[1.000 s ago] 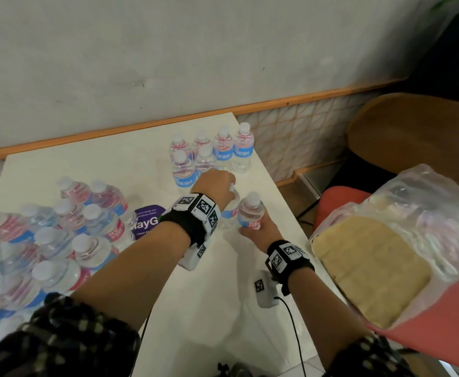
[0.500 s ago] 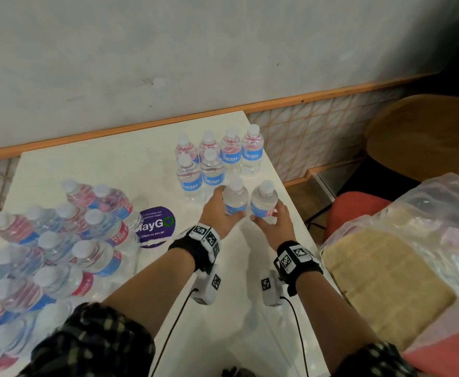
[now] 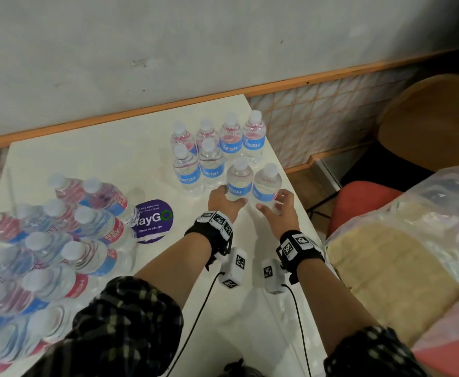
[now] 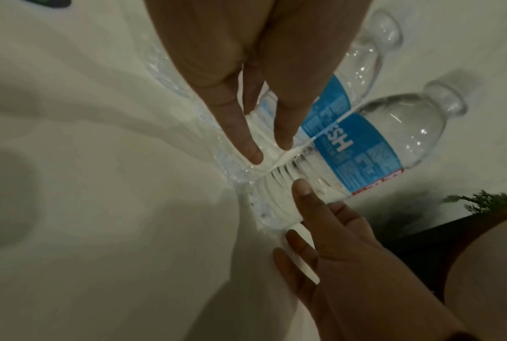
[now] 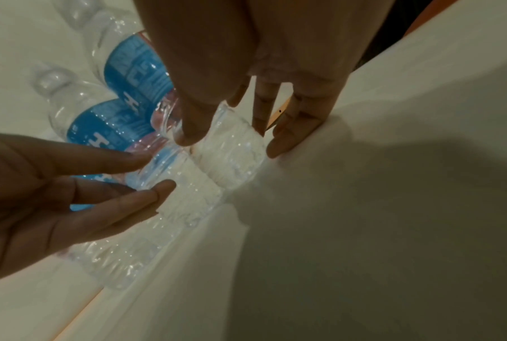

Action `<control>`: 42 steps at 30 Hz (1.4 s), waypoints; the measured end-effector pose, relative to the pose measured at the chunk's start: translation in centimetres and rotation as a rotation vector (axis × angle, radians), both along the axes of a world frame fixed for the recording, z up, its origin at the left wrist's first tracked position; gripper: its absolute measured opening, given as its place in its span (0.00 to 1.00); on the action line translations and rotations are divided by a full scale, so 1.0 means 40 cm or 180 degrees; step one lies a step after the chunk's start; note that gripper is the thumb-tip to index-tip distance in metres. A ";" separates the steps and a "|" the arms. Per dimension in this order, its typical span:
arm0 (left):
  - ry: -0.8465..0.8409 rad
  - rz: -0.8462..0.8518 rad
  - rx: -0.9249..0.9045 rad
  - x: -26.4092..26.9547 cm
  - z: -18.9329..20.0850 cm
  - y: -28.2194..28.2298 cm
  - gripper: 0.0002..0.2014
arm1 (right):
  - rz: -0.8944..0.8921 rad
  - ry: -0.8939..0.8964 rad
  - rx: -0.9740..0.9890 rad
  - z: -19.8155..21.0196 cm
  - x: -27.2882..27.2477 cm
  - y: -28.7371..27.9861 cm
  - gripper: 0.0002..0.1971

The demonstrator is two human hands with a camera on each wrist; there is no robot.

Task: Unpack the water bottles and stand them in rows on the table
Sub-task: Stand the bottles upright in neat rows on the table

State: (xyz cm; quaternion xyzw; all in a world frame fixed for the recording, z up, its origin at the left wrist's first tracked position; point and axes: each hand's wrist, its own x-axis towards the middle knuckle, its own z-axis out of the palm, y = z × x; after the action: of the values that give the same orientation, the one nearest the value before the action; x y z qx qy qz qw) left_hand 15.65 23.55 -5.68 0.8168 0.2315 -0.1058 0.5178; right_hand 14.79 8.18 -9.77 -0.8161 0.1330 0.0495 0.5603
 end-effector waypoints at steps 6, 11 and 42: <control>0.0363 0.0338 -0.0379 0.023 -0.024 -0.011 0.13 | 0.0173 0.0046 -0.0249 -0.023 0.049 -0.007 0.28; 0.0357 0.0283 -0.0401 0.070 -0.070 0.003 0.30 | 0.0346 -0.0102 -0.0765 -0.020 0.087 -0.003 0.25; 0.0378 0.0164 -0.0576 0.160 -0.105 0.014 0.26 | 0.0147 -0.0027 -0.0825 -0.035 0.207 0.008 0.22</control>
State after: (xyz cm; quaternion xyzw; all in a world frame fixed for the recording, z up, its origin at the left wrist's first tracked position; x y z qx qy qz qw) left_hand 22.06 24.13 -9.86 0.7528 0.2722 -0.1612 0.5773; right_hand 23.08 8.48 -11.17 -0.8847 0.1171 0.0413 0.4494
